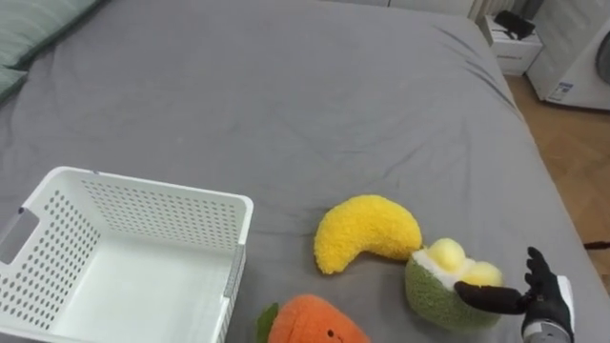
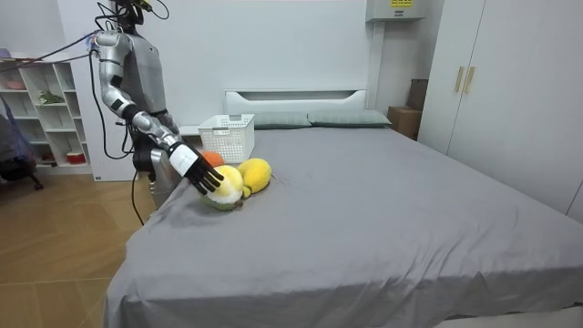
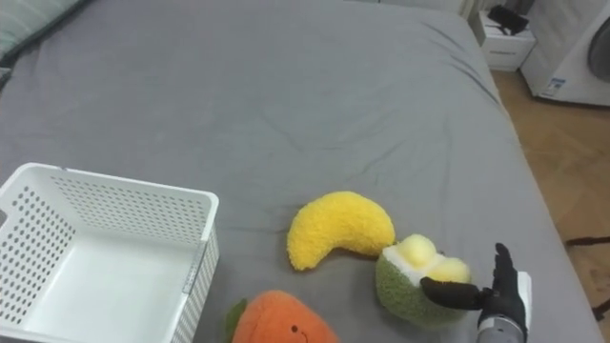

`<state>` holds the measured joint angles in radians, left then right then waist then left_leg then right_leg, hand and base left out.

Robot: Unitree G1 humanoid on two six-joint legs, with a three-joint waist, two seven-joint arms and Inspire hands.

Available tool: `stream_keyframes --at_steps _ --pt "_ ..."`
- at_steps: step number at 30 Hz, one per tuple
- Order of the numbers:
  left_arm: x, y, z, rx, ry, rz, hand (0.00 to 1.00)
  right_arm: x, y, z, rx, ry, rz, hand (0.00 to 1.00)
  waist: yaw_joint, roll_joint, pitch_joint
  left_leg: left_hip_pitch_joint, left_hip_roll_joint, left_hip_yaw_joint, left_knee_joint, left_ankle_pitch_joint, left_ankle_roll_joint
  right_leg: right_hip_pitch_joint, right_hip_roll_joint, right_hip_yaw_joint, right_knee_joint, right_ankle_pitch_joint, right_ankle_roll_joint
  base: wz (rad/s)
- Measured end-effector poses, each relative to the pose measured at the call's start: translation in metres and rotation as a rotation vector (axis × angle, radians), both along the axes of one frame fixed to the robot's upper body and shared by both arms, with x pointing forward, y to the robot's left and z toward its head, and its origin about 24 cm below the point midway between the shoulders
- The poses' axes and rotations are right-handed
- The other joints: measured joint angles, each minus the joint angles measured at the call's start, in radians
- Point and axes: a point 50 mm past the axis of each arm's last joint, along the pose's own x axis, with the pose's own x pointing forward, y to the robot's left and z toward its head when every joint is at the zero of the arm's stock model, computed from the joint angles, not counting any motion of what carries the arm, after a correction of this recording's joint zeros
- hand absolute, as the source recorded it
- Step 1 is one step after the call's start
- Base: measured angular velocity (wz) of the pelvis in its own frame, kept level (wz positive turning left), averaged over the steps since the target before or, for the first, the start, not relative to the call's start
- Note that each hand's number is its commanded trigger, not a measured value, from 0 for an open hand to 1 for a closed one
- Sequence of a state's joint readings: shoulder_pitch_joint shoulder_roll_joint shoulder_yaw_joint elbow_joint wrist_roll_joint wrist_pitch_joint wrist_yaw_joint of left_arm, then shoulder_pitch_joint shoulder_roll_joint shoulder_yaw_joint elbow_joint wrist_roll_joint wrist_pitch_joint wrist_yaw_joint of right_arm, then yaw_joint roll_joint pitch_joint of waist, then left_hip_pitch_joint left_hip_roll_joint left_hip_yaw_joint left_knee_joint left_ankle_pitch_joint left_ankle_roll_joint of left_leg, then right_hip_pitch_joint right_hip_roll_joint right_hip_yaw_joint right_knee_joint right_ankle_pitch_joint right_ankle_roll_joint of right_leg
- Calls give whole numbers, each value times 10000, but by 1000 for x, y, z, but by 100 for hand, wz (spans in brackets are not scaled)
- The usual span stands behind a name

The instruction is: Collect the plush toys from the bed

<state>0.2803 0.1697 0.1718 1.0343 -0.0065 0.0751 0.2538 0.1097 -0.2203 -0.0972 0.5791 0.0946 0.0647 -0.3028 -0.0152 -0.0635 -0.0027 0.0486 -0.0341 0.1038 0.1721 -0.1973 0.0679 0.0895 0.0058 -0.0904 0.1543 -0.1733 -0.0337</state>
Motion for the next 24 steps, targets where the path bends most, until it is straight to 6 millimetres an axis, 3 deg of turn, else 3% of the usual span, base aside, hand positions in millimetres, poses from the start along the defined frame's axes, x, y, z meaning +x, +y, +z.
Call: stream_keyframes --at_steps 6,11,14,19,24 --pt "-2 1 0 23 128 -86 0 -3 0 -2 -100 205 337 0 -33 -118 31 -17 -21 -114 148 -1 1 -13 -18 -115 -38 -4 4 5" --pt "0 4 2 169 56 -189 0 -17 0 -11 -34 913 745 0 17 -296 60 3 -26 -156 156 -1 1 16 -25 -152 -48 -5 5 1" --pt "3 4 2 184 -38 -201 0 -27 -1 -21 192 1592 910 0 38 -345 38 3 -27 -164 153 -1 1 16 -28 -160 -36 -4 5 0" --pt "14 4 2 189 -282 -266 0 -45 -1 -35 350 2762 1345 0 197 -289 41 -11 -26 -165 126 -3 3 8 -26 -159 -29 -3 3 0" --pt "12 3 1 161 -197 -236 0 -52 -1 -41 357 3262 1555 0 230 -176 42 -24 -26 -172 117 -2 3 -5 -27 -177 -22 3 4 0"
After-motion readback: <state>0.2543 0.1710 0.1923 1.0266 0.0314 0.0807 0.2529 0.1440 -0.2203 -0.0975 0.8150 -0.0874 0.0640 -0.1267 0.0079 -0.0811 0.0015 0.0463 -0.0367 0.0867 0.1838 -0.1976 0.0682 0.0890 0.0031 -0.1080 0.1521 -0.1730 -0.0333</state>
